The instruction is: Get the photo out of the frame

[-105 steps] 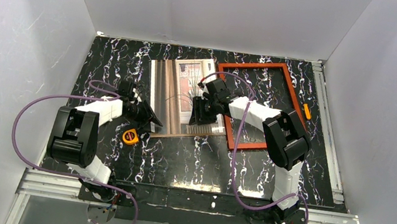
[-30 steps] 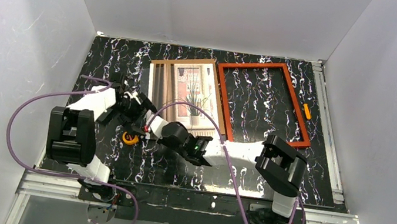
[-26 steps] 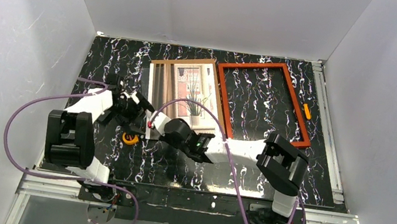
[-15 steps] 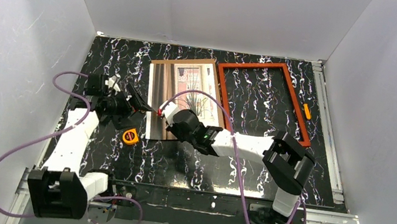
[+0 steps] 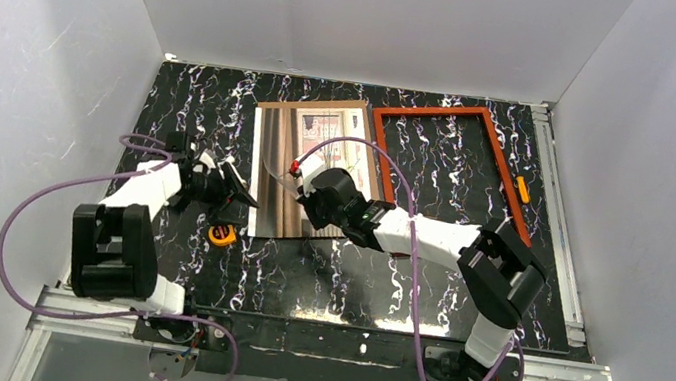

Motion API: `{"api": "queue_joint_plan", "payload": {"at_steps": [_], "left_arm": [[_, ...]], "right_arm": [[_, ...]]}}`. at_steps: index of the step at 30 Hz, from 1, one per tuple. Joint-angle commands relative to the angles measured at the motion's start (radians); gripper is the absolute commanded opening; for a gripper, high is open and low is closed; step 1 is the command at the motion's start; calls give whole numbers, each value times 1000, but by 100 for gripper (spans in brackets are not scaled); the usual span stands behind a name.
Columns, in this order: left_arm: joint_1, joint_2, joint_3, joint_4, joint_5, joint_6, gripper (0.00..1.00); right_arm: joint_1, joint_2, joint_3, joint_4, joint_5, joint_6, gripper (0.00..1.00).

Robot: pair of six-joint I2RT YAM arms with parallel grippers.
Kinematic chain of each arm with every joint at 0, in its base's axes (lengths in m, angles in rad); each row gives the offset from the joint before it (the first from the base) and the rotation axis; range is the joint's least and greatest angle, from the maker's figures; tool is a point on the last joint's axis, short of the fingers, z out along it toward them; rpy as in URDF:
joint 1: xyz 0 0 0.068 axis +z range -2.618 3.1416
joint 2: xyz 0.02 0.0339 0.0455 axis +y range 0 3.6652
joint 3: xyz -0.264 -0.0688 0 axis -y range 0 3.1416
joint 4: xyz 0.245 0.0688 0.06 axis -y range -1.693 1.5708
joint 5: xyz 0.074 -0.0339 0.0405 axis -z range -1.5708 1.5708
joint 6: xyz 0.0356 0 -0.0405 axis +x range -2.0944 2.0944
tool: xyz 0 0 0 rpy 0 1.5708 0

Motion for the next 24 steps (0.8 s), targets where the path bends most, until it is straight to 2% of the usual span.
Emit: {"api": "queue_joint_plan", "payload": {"at_steps": [1,6,12,16,21,24], "left_arm": [[4,63,-5,20,64,44,54],[5,188,36,-19,58,104,50],[5,254,53,-39,39,150,58],[4,297,63,-52,41,159,58],[4,324,45,6,94,130,53],[4,334,36,43,119,105,46]], "right_arm": [[-12,-21,25,-24,-45,56,1],[-12,-6,50,-30,-56,50,1],[-12,-3,69,-35,-63,45,1],[-12,4,71,-36,-62,40,1],[-12,12,71,-36,-66,42,1],[-12,25,77,-38,-69,43,1]]}}
